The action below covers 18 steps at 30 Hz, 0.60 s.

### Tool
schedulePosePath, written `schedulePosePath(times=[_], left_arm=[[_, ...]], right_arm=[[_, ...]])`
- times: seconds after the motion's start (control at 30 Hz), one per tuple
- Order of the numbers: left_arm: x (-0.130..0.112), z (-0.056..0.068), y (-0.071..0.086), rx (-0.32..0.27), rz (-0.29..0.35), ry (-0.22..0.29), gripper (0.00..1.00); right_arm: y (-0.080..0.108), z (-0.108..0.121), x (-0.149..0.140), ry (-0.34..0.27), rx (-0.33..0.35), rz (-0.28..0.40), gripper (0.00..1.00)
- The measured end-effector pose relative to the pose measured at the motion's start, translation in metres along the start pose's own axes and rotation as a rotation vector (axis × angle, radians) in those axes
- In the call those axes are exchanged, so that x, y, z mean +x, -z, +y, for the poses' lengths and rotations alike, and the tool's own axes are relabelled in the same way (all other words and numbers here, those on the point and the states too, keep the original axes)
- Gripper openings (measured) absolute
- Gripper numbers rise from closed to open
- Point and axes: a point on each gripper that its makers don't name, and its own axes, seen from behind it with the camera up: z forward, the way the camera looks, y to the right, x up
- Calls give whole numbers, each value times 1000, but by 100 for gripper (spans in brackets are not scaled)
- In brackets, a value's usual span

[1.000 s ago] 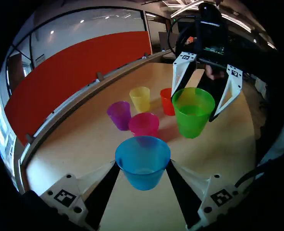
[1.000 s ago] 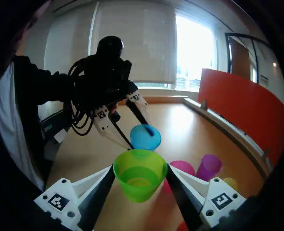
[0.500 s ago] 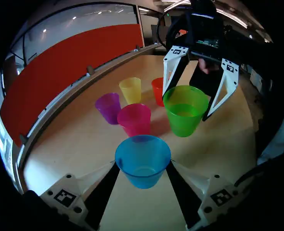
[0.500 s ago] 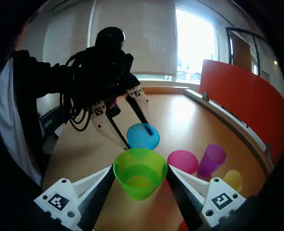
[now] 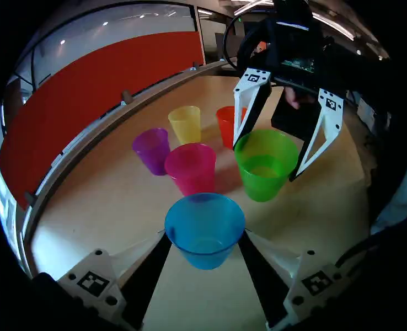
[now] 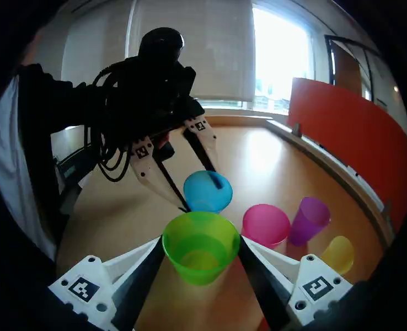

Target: Pour water

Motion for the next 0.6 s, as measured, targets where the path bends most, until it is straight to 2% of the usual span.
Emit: schedulePosePath(times=[0.6], left_arm=[[-10,3,-9,-12,13,27,85]], right_arm=[[-7,1,-12,-3,-2,-13,93]])
